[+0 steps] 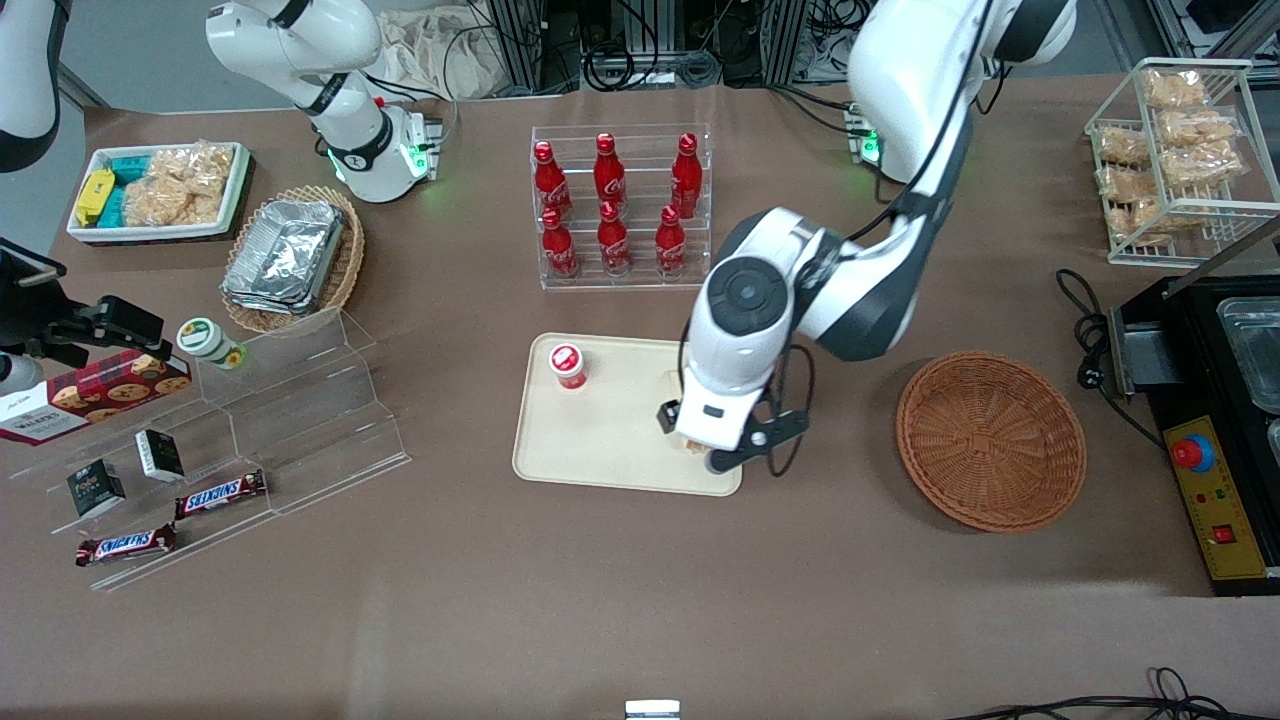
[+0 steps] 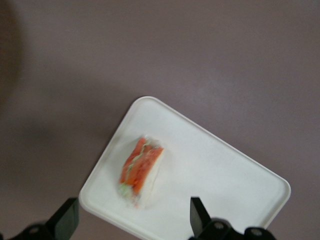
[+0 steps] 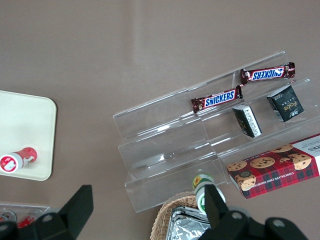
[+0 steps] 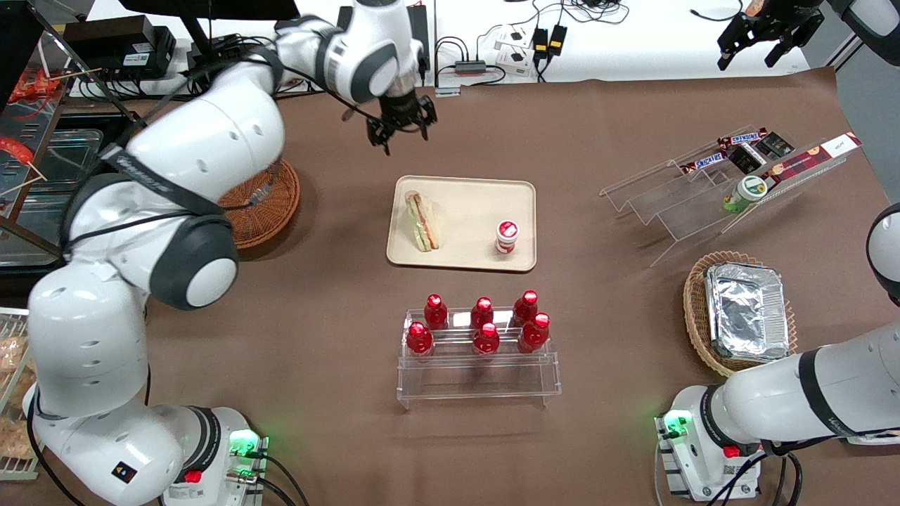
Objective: Place sandwich from basket to tray
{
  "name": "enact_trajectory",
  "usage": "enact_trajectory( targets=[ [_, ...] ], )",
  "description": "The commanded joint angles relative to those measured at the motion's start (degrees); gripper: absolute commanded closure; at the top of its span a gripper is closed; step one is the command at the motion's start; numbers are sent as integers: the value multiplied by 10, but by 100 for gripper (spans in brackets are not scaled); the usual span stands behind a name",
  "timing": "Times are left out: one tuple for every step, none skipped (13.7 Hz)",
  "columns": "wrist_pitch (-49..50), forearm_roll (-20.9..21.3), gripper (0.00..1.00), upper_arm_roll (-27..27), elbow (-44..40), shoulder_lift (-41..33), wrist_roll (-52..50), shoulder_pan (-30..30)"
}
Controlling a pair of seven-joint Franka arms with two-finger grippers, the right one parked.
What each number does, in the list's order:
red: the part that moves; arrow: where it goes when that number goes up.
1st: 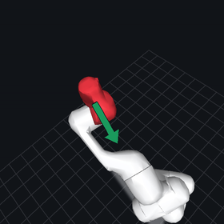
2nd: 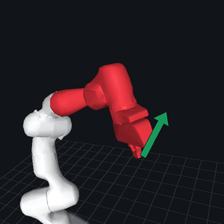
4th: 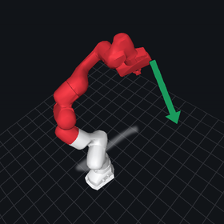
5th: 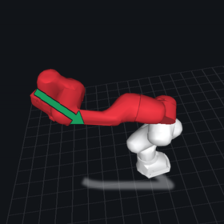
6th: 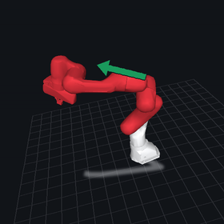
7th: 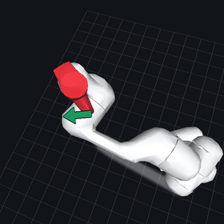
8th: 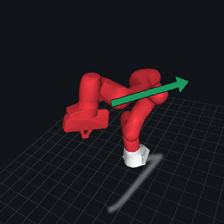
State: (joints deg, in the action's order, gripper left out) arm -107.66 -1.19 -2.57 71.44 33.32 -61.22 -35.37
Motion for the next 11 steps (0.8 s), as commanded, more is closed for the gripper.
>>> enact_trajectory(
  targets=[
    [50,7,0,-1,21,-73,-5,41],
    [57,7,0,0,25,-91,-2,59],
    [58,7,0,0,30,-106,2,75],
    [58,7,0,0,37,-121,18,93],
    [60,4,0,0,39,-133,44,111],
    [70,0,0,0,41,-143,69,129],
    [86,-2,0,1,41,-148,98,155],
    [100,-4,0,3,41,-158,136,179],
    [115,-5,0,3,42,-164,178,197],
    [131,-7,0,4,43,-173,217,218],
    [141,-10,0,5,47,-178,252,242]
  ],
)
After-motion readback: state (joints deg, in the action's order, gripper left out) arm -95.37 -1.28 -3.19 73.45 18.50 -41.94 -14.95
